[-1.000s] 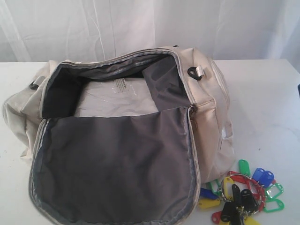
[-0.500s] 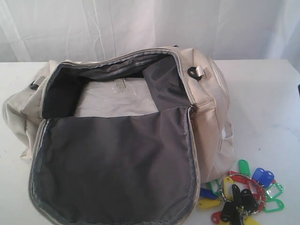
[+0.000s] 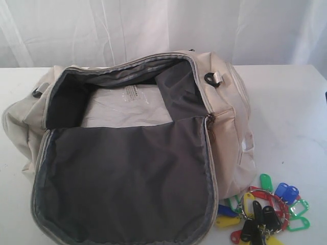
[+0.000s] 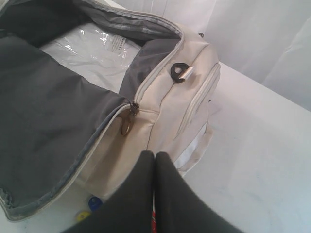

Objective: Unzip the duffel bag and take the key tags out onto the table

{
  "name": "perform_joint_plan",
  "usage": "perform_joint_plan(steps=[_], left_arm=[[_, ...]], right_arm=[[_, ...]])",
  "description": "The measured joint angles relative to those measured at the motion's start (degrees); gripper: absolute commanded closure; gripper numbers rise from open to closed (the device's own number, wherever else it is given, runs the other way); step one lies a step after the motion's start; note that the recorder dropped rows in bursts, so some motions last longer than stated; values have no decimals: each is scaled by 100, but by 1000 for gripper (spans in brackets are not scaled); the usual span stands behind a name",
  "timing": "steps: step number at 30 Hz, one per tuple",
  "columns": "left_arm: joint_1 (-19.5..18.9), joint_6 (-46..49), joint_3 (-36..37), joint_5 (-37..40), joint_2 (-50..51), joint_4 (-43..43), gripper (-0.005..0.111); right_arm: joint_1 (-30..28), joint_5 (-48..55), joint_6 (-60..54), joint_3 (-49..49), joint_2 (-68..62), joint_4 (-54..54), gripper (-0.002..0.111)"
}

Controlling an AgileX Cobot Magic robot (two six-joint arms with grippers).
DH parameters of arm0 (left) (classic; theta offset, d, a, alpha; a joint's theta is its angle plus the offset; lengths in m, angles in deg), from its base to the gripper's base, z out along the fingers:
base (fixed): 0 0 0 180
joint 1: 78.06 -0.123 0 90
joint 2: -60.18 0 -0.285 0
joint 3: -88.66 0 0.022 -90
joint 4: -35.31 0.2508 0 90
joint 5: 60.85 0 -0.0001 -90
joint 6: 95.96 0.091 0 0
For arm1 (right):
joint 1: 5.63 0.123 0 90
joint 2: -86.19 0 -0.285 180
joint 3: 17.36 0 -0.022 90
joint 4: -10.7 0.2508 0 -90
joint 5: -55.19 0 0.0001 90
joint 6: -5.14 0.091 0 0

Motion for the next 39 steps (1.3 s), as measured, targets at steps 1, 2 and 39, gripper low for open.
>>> perform_joint_plan(steps=[1,2,39], left_arm=[[0,15,230,-190,0,0,107],[0,15,388,-294,0,0,107],[532,84,1429,-1987,-24,3259,107]], right_arm=[[0,0,0,0,0,0,108],[0,0,0,0,0,0,108],[0,0,0,0,0,0,108]])
